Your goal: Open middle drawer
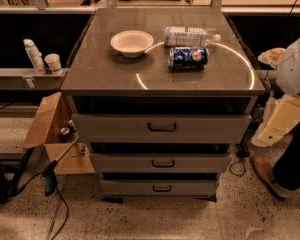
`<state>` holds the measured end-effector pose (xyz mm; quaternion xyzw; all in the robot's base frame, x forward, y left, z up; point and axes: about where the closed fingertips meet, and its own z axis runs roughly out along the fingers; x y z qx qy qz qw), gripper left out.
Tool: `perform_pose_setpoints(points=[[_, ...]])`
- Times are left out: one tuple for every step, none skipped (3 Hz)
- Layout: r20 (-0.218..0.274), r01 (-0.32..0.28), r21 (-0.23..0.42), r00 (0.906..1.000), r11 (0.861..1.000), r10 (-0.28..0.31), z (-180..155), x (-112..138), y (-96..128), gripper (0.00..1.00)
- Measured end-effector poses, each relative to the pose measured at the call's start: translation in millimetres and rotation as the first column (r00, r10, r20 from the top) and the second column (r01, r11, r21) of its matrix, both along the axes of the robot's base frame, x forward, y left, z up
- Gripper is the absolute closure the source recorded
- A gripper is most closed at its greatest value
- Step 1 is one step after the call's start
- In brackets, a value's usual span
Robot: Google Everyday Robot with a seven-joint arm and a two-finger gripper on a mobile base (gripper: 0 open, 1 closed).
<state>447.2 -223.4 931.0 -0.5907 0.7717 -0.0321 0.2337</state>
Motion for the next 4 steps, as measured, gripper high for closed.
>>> perform_pose_setpoints(points=[[0.067, 0.008, -0.065, 0.9978, 0.998, -0.004, -65.3, 21.2, 3.3, 0.0], [0.067, 0.008, -0.064, 0.9977, 0.998, -0.004, -65.8, 21.0, 3.3, 0.0], [-0.016, 0.012, -0.045, 0.9998, 0.999, -0.013, -104.1, 15.1, 1.9, 0.0], [-0.086, 0.014, -0.032, 0.9961, 0.999, -0.017, -133.5, 9.7, 3.1, 0.0]])
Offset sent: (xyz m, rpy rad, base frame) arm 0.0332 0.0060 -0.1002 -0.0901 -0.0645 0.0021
